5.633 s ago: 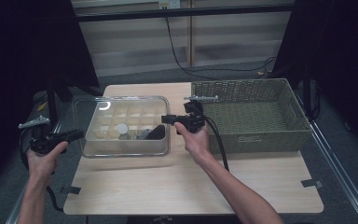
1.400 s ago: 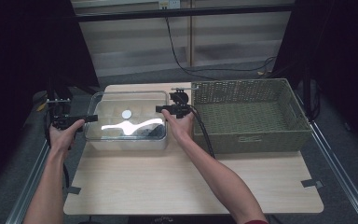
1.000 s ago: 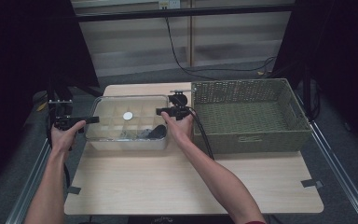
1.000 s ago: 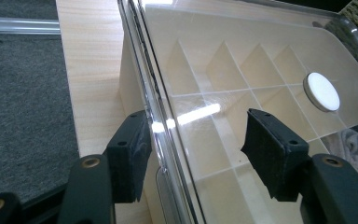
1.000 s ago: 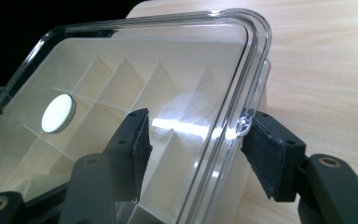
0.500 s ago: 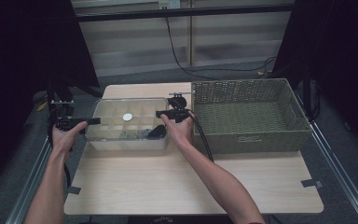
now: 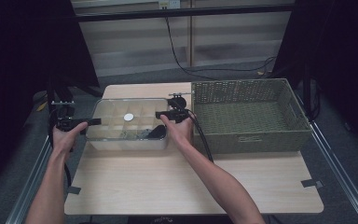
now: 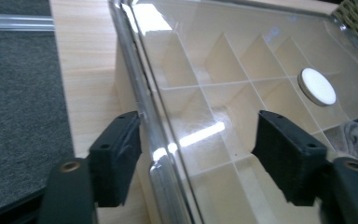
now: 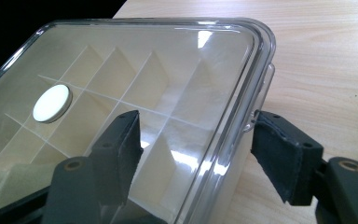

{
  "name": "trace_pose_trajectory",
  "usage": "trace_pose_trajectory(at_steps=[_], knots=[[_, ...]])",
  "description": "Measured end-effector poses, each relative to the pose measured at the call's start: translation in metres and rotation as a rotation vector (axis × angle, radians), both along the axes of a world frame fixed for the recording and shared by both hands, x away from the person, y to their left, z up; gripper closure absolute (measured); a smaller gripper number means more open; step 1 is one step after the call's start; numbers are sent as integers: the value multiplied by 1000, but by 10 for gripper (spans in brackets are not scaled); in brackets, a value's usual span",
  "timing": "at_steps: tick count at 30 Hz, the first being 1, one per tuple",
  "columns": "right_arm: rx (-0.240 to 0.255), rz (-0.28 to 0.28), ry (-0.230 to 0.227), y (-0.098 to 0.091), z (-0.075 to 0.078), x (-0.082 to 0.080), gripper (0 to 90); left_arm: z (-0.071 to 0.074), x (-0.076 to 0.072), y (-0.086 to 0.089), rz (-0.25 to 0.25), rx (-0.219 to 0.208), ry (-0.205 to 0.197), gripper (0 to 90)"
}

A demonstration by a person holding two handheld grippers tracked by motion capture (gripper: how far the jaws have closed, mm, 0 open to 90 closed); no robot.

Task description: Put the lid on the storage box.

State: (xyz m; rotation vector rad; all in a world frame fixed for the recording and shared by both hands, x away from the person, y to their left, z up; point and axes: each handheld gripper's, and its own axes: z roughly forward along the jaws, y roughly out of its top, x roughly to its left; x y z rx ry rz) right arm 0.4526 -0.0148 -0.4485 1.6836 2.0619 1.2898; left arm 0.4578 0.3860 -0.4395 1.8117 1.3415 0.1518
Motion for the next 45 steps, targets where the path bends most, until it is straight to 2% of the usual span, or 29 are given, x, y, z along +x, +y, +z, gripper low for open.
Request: trace_pose_trajectory(at_steps=[3, 5, 11, 12, 14, 18, 20, 24, 27, 31, 35, 40, 45], knots=[[-7, -2, -9, 0, -1, 1, 303, 1, -2, 3, 17, -21, -6, 259], [-6, -10, -15, 0, 0, 0, 300, 1, -4, 4, 7, -10, -3, 225], [-7, -14, -35, -2, 5, 0, 268, 6, -10, 8, 17, -29, -26, 216], [-8, -17, -36, -2, 6, 0, 267, 8, -12, 10, 18, -9, -31, 216], [-7, -16, -42, -2, 8, -1, 263, 11, -15, 10, 24, -15, -36, 216], [-8, -7, -59, 0, 12, -4, 260, 13, -19, 7, 4, 10, -40, 244], [-9, -2, -82, 0, 16, -7, 267, 13, -22, 5, 7, 3, -47, 250], [-1, 23, -110, 1, 25, -12, 266, 17, -27, 6, 13, -6, -61, 251], [-3, 46, -114, 0, 30, -17, 269, 19, -31, 6, 8, -5, -77, 252], [30, 76, -118, -3, 37, -25, 270, 19, -38, 6, 8, -5, -78, 252], [39, 114, -132, -3, 43, -34, 289, 19, -48, 7, -1, -6, -95, 277], [51, 161, -139, -5, 49, -43, 296, 18, -61, 5, -25, 13, -111, 278], [42, 190, -152, -10, 52, -52, 301, 21, -71, 8, -22, 33, -136, 275]])
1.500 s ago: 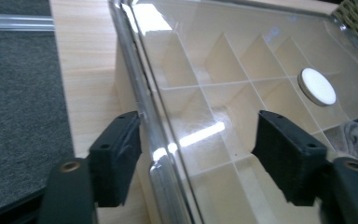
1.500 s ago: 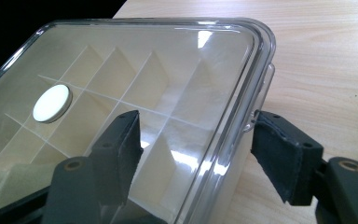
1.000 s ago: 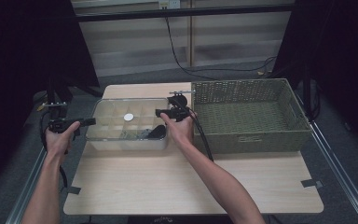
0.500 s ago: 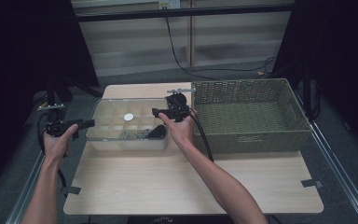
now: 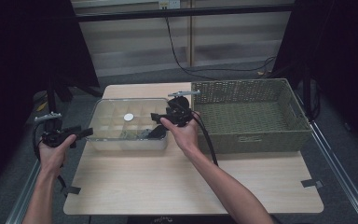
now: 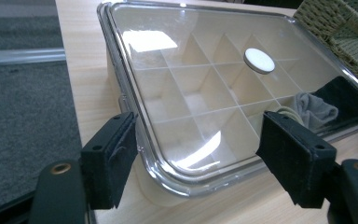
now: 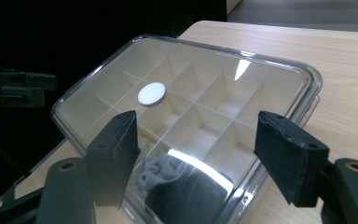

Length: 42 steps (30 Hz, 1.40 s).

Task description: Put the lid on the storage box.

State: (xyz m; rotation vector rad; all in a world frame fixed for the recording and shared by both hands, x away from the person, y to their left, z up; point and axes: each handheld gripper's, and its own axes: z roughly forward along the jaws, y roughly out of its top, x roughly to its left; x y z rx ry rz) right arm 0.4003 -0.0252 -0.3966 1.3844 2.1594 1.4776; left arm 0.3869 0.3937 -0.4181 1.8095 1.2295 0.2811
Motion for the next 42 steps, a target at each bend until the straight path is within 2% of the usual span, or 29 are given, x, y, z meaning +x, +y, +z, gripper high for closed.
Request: trace_pose_trajectory(at_steps=[3, 9, 15, 16, 18, 22, 26, 30, 35, 37, 39, 40, 41, 42], knots=[[-7, 11, -5, -3, 0, -4, 301, 2, -3, 4, -3, 18, -8, 271], [-1, 33, -24, -10, -2, -11, 308, 4, -13, 7, 1, 20, -21, 272], [-11, 56, -41, -17, 0, -20, 307, 4, -30, 1, -13, -5, -40, 263], [-14, 61, -45, -18, 0, -21, 305, 4, -33, -1, -17, -7, -40, 260], [-9, 68, -53, -22, 1, -26, 302, 4, -39, -6, -23, 19, -33, 259], [-14, 77, -70, -31, 2, -33, 301, 6, -51, -16, -48, 13, -36, 275], [-13, 55, -93, -45, 3, -42, 304, 4, -62, -29, -68, 17, -51, 249], [-10, 58, -82, -59, 2, -48, 302, 1, -72, -42, -81, 41, -79, 193], [11, 54, -80, -76, 3, -59, 299, 1, -82, -55, -115, 25, -88, 160], [21, 44, -73, -83, 3, -64, 299, 1, -84, -58, -116, 32, -77, 148], [15, 34, -85, -86, 3, -67, 299, 0, -85, -60, -116, 25, -71, 135], [14, 28, -85, -94, 3, -72, 296, -1, -86, -61, -119, 16, -63, 135], [12, 22, -82, -97, 3, -74, 295, -2, -89, -66, -137, 35, -40, 138], [6, 19, -83, -100, 2, -76, 294, -3, -90, -69, -142, 54, -40, 137]])
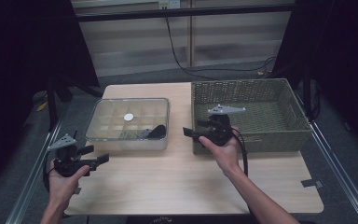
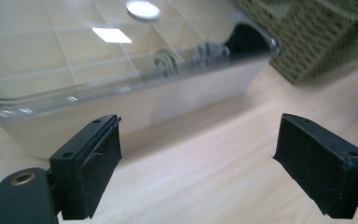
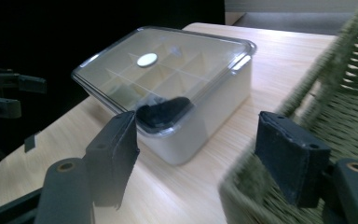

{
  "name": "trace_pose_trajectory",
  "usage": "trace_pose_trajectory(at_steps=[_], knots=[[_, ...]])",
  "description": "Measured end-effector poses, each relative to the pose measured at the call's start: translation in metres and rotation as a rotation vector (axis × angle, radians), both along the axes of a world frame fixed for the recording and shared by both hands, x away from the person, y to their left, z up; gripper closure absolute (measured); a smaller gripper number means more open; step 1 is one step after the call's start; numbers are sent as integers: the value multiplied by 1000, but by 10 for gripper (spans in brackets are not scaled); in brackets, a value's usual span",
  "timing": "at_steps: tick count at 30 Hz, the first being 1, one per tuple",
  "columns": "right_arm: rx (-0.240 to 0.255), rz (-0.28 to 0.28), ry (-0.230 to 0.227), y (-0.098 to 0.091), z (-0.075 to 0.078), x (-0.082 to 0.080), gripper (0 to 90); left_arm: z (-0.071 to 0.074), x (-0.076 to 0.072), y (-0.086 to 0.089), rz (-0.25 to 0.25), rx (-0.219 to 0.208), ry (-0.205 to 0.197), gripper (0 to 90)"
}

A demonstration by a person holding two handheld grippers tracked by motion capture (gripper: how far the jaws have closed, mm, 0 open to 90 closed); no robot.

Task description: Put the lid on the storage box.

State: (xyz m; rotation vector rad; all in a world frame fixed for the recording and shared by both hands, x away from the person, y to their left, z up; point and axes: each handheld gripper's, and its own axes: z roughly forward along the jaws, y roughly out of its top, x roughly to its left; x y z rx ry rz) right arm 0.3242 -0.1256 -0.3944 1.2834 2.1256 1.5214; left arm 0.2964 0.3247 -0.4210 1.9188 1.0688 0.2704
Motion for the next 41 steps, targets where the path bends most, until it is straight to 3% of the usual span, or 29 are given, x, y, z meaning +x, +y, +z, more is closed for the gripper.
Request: trace_pose_trajectory(at_steps=[6, 8, 9, 10, 14, 20, 26, 29, 33, 39, 41], knots=[[-6, -20, -7, -20, -1, -18, 290, -3, -12, -18, -52, 11, 7, 135], [-15, -22, -6, -26, -2, -24, 290, -4, -14, -23, -79, -44, 17, 131], [-15, -22, -6, -26, -2, -24, 290, -4, -14, -23, -79, -44, 17, 140], [-31, -30, -3, -32, -4, -30, 290, -5, -15, -31, -79, -10, 6, 139], [-22, -51, 0, -47, -9, -40, 292, -11, -17, -44, -98, -11, 9, 135], [-29, -76, 11, -67, -15, -58, 291, -15, -22, -59, -85, -82, -33, 130], [-38, -102, 28, -84, -26, -73, 292, -20, -28, -75, -117, -84, -16, 125], [-38, -111, 28, -91, -33, -83, 292, -25, -35, -81, -137, -61, -17, 124], [-42, -120, 56, -99, -46, -93, 293, -29, -39, -83, -144, -56, -17, 122], [-48, -144, 52, -110, -52, -101, 297, -35, -43, -81, -150, -69, -9, 120], [-51, -148, 56, -112, -54, -101, 295, -38, -43, -81, -140, -47, -8, 116]])
